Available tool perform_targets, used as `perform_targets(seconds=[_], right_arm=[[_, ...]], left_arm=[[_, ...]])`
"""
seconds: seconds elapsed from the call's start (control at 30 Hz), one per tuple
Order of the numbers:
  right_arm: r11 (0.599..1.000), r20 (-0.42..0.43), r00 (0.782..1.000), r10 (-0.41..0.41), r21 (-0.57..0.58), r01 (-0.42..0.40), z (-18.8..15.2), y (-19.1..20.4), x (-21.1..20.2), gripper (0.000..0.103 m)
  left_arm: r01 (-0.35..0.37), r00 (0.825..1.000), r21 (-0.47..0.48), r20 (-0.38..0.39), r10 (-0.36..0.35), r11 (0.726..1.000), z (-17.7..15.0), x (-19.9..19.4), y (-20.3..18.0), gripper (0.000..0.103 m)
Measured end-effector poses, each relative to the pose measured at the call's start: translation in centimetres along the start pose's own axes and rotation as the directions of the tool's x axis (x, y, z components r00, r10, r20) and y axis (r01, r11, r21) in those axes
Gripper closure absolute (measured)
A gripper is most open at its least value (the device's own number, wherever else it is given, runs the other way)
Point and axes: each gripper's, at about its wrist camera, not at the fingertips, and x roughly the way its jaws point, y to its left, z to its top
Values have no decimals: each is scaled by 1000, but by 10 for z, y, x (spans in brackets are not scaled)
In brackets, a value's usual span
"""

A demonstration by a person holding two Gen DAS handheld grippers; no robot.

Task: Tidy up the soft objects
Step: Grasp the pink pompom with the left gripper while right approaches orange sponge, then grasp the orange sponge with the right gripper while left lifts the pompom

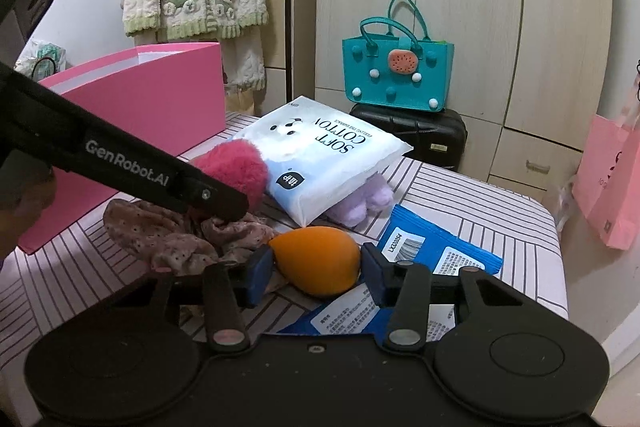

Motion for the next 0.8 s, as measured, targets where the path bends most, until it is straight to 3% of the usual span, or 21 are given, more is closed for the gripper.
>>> perform_targets(seconds=[0.3, 0.4, 0.53, 0.8], right_arm=[[1000, 13, 1000, -12, 0, 12, 0, 3, 3, 49], [1000, 19, 1000, -17, 19, 16, -2, 2, 1, 51], [999, 18, 1000, -15, 35, 14, -3, 2, -3, 52], [997, 20, 1000, 10, 71, -11, -3, 3, -8, 52]], left_arm=[[-35, 999, -43, -1, 35, 998, 0, 6, -5, 62], [-67, 998, -26, 15, 68, 997, -2, 5, -10, 68], [-64, 998, -33, 22, 65, 997, -4, 0, -8, 73], [-48, 998, -54, 23, 50, 997, -6, -12, -4, 74]])
